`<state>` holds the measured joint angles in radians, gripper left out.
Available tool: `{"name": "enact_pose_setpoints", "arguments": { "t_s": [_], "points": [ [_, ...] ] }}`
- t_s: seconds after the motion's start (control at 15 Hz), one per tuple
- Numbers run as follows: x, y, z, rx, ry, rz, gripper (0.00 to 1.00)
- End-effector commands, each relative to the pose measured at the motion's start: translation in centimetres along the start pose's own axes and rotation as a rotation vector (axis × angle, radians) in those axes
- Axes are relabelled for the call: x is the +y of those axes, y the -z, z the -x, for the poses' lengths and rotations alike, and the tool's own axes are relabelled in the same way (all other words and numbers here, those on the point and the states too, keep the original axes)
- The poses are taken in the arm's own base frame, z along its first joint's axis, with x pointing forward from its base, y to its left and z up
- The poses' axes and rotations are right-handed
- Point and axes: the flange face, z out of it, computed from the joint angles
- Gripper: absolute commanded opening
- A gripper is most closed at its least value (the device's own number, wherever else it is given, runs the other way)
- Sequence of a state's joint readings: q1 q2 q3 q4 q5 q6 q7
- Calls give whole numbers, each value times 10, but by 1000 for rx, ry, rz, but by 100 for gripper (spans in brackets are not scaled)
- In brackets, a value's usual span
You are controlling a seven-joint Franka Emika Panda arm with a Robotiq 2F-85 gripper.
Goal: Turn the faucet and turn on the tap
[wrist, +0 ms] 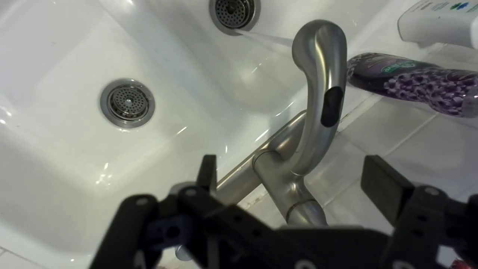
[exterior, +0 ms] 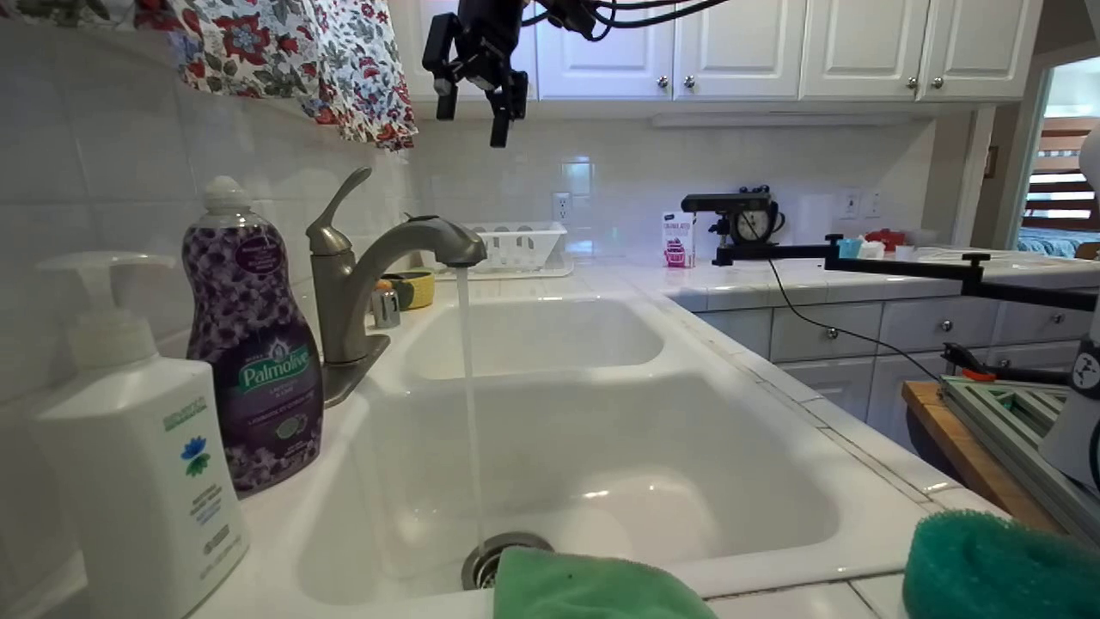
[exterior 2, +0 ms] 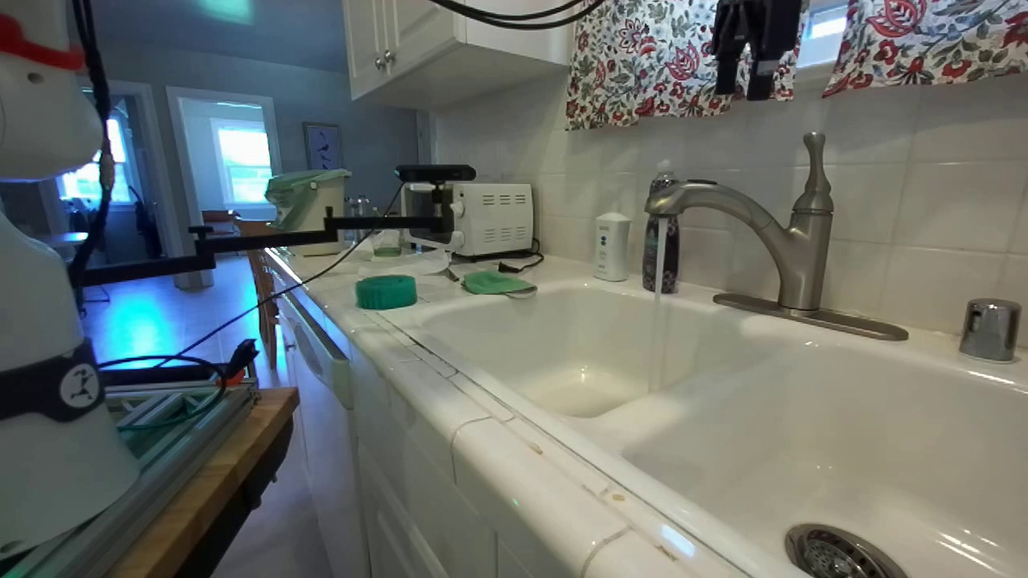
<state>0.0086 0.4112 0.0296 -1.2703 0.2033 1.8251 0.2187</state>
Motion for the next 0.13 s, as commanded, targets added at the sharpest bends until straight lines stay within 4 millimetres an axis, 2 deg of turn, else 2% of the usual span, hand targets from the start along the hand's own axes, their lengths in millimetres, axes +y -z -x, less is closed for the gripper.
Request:
{"name": "enact_pose_setpoints", "arguments": {
  "t_s": [0.0, 0.07],
  "points": [
    [0, 0, 0, 0, 0, 0, 100],
    [0, 0, 0, 0, 0, 0, 100]
  ]
}}
